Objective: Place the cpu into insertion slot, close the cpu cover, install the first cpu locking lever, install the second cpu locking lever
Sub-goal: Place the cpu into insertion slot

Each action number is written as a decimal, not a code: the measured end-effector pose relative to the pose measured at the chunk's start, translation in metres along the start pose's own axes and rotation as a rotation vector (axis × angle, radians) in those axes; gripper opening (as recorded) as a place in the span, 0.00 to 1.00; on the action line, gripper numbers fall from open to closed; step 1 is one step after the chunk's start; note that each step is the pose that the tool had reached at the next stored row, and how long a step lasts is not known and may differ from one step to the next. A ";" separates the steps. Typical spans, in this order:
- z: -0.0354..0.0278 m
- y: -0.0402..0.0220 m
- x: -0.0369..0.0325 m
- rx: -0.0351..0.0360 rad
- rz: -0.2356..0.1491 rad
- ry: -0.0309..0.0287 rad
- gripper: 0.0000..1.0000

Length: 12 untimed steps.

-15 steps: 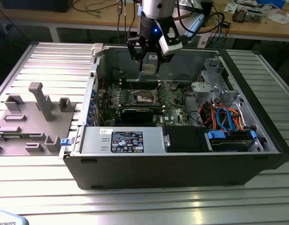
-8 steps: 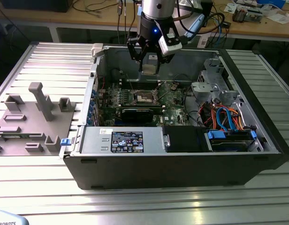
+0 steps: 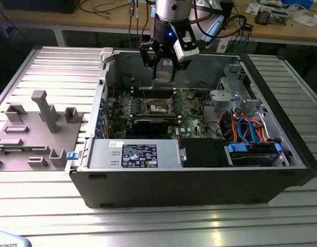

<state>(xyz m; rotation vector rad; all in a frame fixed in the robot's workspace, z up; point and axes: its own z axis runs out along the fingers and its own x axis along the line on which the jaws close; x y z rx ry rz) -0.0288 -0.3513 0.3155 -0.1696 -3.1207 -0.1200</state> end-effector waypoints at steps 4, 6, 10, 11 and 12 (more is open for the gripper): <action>0.0009 -0.0001 0.0000 0.0033 0.013 -0.0013 0.55; 0.0012 -0.0001 0.0000 0.0042 0.017 -0.0017 0.55; 0.0020 -0.0001 0.0000 0.0071 0.028 -0.0030 0.55; 0.0022 -0.0002 0.0000 0.0078 0.032 -0.0033 0.55; 0.0027 -0.0002 0.0000 0.0091 0.041 -0.0041 0.55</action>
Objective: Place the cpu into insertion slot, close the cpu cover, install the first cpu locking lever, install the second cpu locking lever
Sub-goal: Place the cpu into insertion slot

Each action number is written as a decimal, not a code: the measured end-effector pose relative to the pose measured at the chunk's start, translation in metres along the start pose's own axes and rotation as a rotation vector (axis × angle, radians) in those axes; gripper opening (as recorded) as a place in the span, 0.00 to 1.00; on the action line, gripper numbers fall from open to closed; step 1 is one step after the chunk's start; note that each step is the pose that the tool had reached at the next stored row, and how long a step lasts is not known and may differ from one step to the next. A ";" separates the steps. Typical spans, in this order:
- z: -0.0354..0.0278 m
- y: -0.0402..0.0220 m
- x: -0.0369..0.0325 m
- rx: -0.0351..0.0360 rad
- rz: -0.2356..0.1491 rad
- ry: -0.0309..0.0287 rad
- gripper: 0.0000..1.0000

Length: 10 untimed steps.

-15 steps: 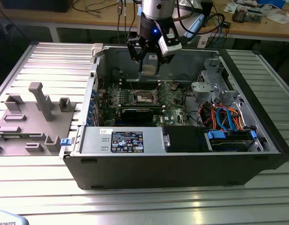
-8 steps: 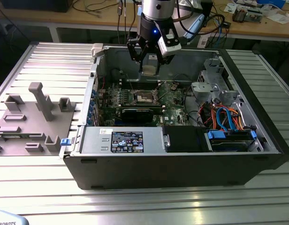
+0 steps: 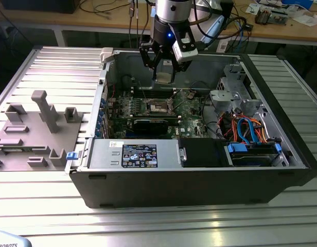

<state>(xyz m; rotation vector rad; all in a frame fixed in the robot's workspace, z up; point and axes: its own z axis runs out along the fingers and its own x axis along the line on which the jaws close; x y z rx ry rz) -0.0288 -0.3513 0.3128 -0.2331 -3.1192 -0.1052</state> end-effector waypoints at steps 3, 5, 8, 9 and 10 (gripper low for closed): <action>0.0003 0.0000 0.0000 0.0012 0.007 -0.0006 0.55; 0.0005 0.0000 0.0000 0.0019 0.012 -0.0011 0.55; 0.0009 -0.0001 0.0000 0.0024 0.017 -0.0016 0.55; 0.0010 -0.0001 0.0000 0.0029 0.021 -0.0019 0.55; 0.0012 -0.0001 0.0000 0.0033 0.024 -0.0021 0.55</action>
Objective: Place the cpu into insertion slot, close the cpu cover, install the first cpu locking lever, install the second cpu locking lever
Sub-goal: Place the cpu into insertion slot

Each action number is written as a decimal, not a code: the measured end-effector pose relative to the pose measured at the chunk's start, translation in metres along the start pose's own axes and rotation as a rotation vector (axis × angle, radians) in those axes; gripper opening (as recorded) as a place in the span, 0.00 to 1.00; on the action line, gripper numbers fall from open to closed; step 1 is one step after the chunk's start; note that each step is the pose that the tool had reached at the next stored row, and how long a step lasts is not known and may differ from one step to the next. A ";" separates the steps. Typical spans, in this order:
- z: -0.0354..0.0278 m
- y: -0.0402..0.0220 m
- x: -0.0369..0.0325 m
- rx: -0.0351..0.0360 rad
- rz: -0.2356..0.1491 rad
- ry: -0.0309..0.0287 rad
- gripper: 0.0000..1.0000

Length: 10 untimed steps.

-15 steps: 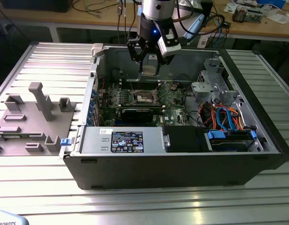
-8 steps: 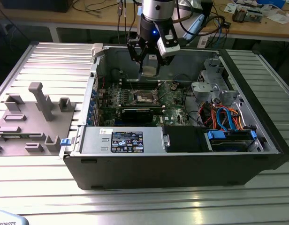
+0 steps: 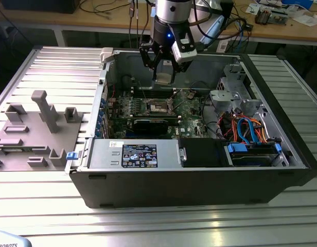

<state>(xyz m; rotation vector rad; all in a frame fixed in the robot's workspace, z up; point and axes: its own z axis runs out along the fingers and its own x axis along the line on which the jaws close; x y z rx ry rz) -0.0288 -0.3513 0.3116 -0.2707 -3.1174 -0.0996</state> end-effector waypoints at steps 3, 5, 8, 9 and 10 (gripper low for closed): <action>0.0003 0.0000 0.0000 0.0005 0.007 -0.0006 0.55; 0.0006 0.0000 0.0000 0.0008 0.012 -0.0010 0.55; 0.0009 0.0000 0.0000 0.0022 0.019 -0.0017 0.55; 0.0010 -0.0001 0.0000 0.0028 0.022 -0.0020 0.55; 0.0011 -0.0001 0.0000 0.0030 0.023 -0.0021 0.55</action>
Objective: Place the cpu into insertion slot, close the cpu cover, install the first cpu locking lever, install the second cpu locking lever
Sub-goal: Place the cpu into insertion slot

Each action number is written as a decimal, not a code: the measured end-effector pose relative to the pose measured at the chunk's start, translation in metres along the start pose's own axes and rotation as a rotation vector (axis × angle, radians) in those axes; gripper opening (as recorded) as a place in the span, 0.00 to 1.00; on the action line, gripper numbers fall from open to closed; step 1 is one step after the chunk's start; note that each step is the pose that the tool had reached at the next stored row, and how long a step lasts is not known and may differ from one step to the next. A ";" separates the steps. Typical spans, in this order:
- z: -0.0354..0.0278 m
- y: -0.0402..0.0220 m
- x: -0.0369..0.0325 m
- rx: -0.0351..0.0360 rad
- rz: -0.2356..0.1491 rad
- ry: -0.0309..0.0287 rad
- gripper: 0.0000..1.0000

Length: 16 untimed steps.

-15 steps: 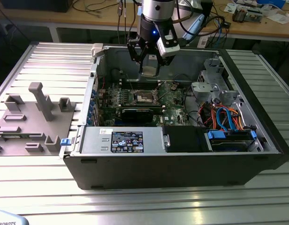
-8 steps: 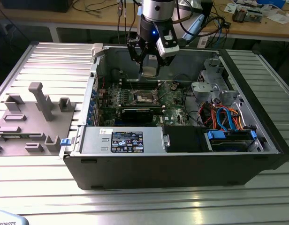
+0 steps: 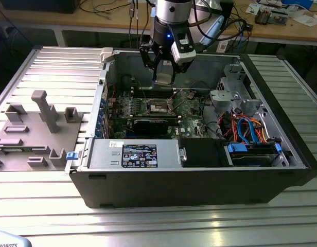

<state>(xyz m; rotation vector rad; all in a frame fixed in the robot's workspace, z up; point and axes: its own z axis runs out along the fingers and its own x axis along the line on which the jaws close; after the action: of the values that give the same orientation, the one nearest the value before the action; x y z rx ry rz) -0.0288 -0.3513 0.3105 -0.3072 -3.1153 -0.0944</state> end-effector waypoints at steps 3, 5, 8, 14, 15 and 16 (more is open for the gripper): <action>0.0002 0.0000 0.0000 0.0009 0.005 -0.0004 0.55; 0.0004 0.0000 0.0000 0.0012 0.008 -0.0007 0.55; 0.0007 -0.0001 0.0000 0.0020 0.014 -0.0012 0.55; 0.0016 -0.0001 0.0000 0.0038 0.028 -0.0024 0.55; 0.0017 -0.0001 0.0000 0.0041 0.029 -0.0026 0.55; 0.0018 -0.0001 0.0000 0.0044 0.030 -0.0027 0.55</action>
<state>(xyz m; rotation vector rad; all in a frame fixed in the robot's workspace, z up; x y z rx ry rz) -0.0288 -0.3513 0.3087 -0.3545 -3.1119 -0.0870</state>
